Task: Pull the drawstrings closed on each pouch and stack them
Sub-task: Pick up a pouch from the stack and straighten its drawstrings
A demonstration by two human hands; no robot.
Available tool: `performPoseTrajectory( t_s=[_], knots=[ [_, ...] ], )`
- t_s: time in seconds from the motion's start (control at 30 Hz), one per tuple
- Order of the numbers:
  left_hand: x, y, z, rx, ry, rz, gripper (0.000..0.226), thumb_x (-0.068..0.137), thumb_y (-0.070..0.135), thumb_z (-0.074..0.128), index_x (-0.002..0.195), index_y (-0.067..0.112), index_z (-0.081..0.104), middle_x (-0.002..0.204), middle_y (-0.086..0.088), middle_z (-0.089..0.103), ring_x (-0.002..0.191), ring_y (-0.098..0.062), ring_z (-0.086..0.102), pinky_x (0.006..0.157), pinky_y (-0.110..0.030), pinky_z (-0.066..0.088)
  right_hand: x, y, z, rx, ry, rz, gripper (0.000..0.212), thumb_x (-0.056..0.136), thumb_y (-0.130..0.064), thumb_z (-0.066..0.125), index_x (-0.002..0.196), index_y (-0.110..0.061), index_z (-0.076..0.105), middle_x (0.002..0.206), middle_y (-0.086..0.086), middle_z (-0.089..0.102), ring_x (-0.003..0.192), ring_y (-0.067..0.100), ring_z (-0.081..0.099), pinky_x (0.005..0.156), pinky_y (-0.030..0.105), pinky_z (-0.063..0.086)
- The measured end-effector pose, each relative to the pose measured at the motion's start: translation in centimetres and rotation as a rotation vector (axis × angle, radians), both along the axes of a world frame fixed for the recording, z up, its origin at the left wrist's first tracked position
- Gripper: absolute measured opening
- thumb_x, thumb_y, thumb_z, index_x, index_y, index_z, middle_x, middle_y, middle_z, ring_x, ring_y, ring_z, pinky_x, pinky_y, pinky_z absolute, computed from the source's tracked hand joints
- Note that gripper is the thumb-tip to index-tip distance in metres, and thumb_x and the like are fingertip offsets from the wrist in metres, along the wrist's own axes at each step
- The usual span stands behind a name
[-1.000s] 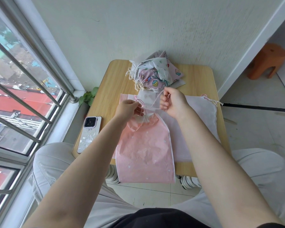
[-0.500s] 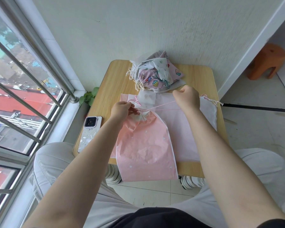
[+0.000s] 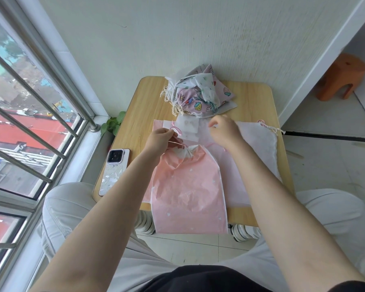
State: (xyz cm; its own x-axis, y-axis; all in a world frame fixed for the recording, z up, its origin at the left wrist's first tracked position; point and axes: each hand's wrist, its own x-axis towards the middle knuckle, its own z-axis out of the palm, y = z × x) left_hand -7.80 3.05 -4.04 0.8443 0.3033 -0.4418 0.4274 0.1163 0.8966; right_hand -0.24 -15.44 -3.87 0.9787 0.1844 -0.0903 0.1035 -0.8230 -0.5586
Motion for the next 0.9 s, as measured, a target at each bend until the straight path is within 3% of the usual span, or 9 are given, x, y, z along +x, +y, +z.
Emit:
performPoseTrajectory(
  t_s=[0.07, 0.13, 0.23, 0.33, 0.6, 0.77, 0.83, 0.9],
  knots=[
    [0.0, -0.3, 0.1, -0.005, -0.014, -0.022, 0.018, 0.101, 0.011, 0.047, 0.089, 0.005, 0.06, 0.078, -0.012, 0.071, 0.059, -0.019, 0.07, 0.067, -0.024, 0.058, -0.7, 1.4, 0.6, 0.196, 0.254, 0.144, 0.033, 0.088, -0.006, 0.045, 0.103, -0.014, 0.073, 0.115, 0.0, 0.068, 0.108, 0.015, 0.059, 0.087, 0.026, 0.045],
    [0.0, -0.3, 0.2, -0.011, -0.021, -0.03, 0.017, 0.101, 0.011, 0.047, 0.091, 0.004, 0.059, 0.078, -0.013, 0.07, 0.058, -0.018, 0.07, 0.06, -0.021, 0.057, -0.9, 2.6, 0.5, 0.148, 0.415, 0.269, 0.03, 0.086, -0.012, 0.05, 0.1, -0.009, 0.075, 0.105, 0.002, 0.072, 0.099, 0.014, 0.064, 0.083, 0.027, 0.048],
    [0.1, -0.2, 0.3, -0.013, -0.025, -0.045, 0.018, 0.102, 0.014, 0.046, 0.091, 0.005, 0.058, 0.077, -0.011, 0.071, 0.06, -0.022, 0.069, 0.067, -0.03, 0.055, -1.0, 3.2, 0.4, 0.015, 0.486, 0.367, 0.026, 0.083, -0.02, 0.053, 0.09, 0.0, 0.068, 0.082, 0.004, 0.058, 0.077, 0.017, 0.053, 0.069, 0.03, 0.038],
    [0.2, -0.1, 0.3, -0.006, -0.024, -0.043, 0.018, 0.102, 0.015, 0.046, 0.09, 0.007, 0.058, 0.077, -0.009, 0.071, 0.065, -0.025, 0.07, 0.071, -0.034, 0.054, -1.1, 3.4, 0.8, -0.024, 0.513, 0.401, 0.011, 0.087, -0.022, 0.051, 0.079, -0.016, 0.056, 0.076, 0.001, 0.048, 0.071, 0.016, 0.043, 0.063, 0.029, 0.032],
    [0.2, -0.6, 0.2, -0.01, -0.058, -0.028, 0.019, 0.103, 0.018, 0.045, 0.091, 0.008, 0.056, 0.075, -0.005, 0.072, 0.061, -0.022, 0.071, 0.059, -0.029, 0.054, -1.2, 3.1, 0.8, 0.025, 0.571, 0.423, 0.008, 0.086, -0.017, 0.049, 0.09, -0.015, 0.055, 0.083, 0.002, 0.049, 0.079, 0.018, 0.045, 0.068, 0.03, 0.035],
    [0.1, -0.6, 0.5, -0.031, -0.103, -0.048, 0.021, 0.103, 0.02, 0.045, 0.089, 0.008, 0.056, 0.074, -0.006, 0.071, 0.059, -0.025, 0.069, 0.057, -0.029, 0.053, -1.8, 3.1, 0.4, 0.176, 0.648, 0.395, 0.039, 0.071, -0.029, 0.052, 0.108, -0.018, 0.057, 0.099, -0.002, 0.056, 0.092, 0.012, 0.052, 0.083, 0.031, 0.039],
    [0.1, -0.5, 0.6, -0.04, -0.113, -0.059, 0.022, 0.104, 0.02, 0.045, 0.089, 0.007, 0.056, 0.076, -0.007, 0.071, 0.059, -0.026, 0.069, 0.057, -0.03, 0.054, -2.0, 3.2, 0.2, 0.214, 0.696, 0.412, 0.042, 0.066, -0.029, 0.048, 0.102, -0.013, 0.058, 0.091, 0.001, 0.05, 0.088, 0.015, 0.045, 0.081, 0.033, 0.033],
    [0.0, -0.4, 0.7, -0.043, -0.117, -0.07, 0.022, 0.104, 0.02, 0.045, 0.089, 0.007, 0.056, 0.077, -0.006, 0.071, 0.061, -0.028, 0.069, 0.058, -0.031, 0.052, -2.1, 3.2, 0.3, 0.221, 0.719, 0.423, 0.025, 0.065, -0.03, 0.049, 0.085, -0.015, 0.053, 0.08, 0.0, 0.043, 0.083, 0.016, 0.038, 0.075, 0.033, 0.029]
  ],
)
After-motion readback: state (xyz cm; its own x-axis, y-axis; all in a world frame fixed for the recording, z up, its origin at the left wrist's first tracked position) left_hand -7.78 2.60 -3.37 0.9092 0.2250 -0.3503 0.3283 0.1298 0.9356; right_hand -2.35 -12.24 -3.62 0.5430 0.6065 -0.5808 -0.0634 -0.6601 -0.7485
